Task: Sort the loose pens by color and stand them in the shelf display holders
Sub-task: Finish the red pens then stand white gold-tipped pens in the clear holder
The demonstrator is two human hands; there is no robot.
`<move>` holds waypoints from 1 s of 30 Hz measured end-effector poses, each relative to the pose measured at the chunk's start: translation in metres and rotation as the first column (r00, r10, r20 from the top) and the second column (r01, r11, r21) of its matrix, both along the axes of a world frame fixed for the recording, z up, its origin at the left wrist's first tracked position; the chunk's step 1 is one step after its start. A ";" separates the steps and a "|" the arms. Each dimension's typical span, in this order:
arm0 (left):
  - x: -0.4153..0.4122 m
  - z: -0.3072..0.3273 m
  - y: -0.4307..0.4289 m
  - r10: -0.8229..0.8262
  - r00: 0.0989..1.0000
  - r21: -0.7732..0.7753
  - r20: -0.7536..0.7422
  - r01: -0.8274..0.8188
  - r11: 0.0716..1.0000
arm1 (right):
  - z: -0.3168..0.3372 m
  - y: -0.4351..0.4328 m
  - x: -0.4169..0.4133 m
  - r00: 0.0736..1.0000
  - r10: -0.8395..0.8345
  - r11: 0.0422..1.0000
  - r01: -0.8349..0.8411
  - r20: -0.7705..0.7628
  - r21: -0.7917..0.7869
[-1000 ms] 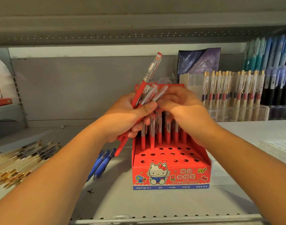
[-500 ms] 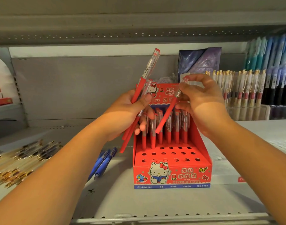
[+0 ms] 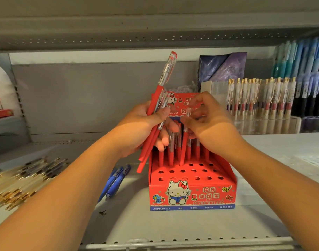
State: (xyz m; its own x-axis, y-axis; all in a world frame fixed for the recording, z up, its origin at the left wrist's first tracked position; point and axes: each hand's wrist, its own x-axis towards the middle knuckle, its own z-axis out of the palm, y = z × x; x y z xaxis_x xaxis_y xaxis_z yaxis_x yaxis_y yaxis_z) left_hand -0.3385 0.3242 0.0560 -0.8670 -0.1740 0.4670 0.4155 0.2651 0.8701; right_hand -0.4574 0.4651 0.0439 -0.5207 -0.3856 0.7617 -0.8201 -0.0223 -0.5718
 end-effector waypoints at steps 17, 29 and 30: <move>0.001 0.002 0.003 -0.024 1.000 0.012 0.000 0.024 1.000 | 0.006 0.006 0.013 0.998 0.044 0.991 -0.038 -0.044 0.126; 0.003 0.001 0.008 -0.062 0.998 0.022 0.009 0.061 0.998 | 0.008 0.006 0.027 0.839 0.482 0.874 -0.440 0.251 -0.206; 0.003 0.002 0.008 -0.070 0.998 0.046 0.007 0.070 0.996 | 0.009 0.007 0.026 0.834 0.496 0.865 -0.450 0.241 -0.223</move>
